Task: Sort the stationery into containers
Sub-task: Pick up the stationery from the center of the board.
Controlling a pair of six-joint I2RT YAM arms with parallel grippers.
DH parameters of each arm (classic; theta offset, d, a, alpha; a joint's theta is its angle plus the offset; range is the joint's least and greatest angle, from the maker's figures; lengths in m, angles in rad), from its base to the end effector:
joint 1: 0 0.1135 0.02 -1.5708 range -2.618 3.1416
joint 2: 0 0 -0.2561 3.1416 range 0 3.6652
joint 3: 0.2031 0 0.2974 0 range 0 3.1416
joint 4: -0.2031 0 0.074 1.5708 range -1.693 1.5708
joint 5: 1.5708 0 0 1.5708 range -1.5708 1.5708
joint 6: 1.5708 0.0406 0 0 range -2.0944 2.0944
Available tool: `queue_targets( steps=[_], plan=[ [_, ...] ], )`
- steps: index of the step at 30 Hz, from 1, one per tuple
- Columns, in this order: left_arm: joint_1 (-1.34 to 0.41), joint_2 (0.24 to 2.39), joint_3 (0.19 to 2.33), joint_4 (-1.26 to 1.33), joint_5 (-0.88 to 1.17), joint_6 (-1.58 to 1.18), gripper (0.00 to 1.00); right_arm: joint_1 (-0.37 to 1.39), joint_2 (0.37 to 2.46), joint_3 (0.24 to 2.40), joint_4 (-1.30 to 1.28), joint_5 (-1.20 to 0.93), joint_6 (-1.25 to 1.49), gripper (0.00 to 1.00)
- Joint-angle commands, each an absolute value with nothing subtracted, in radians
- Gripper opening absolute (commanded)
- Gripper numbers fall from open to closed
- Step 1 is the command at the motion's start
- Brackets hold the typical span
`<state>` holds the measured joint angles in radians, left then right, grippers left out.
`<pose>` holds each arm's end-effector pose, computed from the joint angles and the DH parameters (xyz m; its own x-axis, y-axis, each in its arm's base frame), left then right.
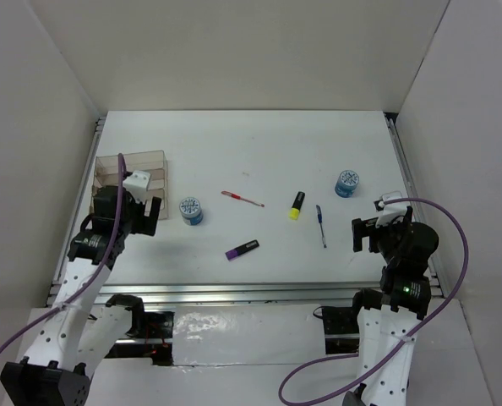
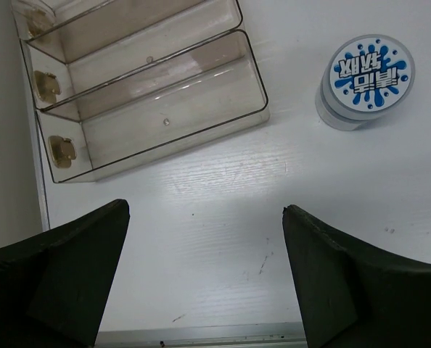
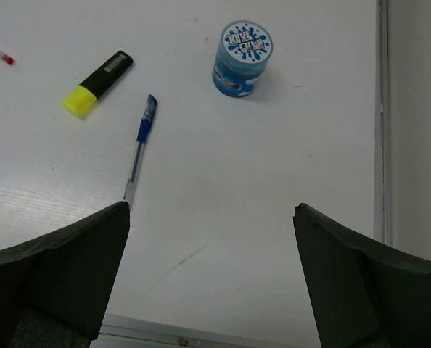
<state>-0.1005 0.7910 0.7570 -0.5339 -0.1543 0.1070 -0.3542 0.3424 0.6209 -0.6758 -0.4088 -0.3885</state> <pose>0.2288 -0.0168 0.2843 -0.5353 0.1601 -0.8294 0.0276 0.9847 0.1722 0.1415 -0.0351 0.2942 -0.3262 -0.2500 -0.9117 -0.1611 0.9650 -0.2069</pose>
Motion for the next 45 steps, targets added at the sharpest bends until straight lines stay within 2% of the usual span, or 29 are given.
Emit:
queue_targets(
  steps=[1, 9, 15, 20, 24, 28, 33, 35, 36, 45],
  plan=[
    [-0.098, 0.758, 0.755, -0.508, -0.129, 0.129, 0.99, -0.361, 0.347, 0.624, -0.686, -0.422, -0.4, 1.0],
    [-0.097, 0.764, 0.778, -0.546, -0.028, 0.186, 0.99, -0.362, 0.339, 0.621, -0.684, -0.417, -0.399, 1.0],
    [-0.117, 0.767, 0.793, -0.56, 0.044, 0.25, 0.93, -0.36, 0.353, 0.623, -0.686, -0.417, -0.402, 1.0],
    [-0.175, 0.963, 0.948, -0.581, 0.19, 0.322, 0.87, -0.361, 0.353, 0.621, -0.687, -0.417, -0.407, 1.0],
    [-0.25, 1.155, 1.083, -0.606, 0.181, 0.362, 0.85, -0.362, 0.356, 0.62, -0.686, -0.41, -0.403, 1.0],
    [-0.271, 1.394, 1.233, -0.665, 0.17, 0.399, 0.88, -0.362, 0.356, 0.62, -0.683, -0.4, -0.4, 1.0],
    [-0.284, 1.557, 1.311, -0.695, 0.155, 0.388, 0.92, -0.362, 0.364, 0.62, -0.683, -0.399, -0.4, 1.0],
    [-0.287, 1.588, 1.316, -0.712, 0.152, 0.388, 0.93, -0.362, 0.365, 0.62, -0.683, -0.399, -0.4, 1.0],
    [-0.291, 1.604, 1.318, -0.719, 0.155, 0.391, 0.99, -0.364, 0.367, 0.62, -0.681, -0.399, -0.4, 1.0],
    [-0.307, 1.663, 1.284, -0.71, 0.137, 0.382, 0.99, -0.364, 0.368, 0.62, -0.683, -0.402, -0.402, 1.0]
  ],
)
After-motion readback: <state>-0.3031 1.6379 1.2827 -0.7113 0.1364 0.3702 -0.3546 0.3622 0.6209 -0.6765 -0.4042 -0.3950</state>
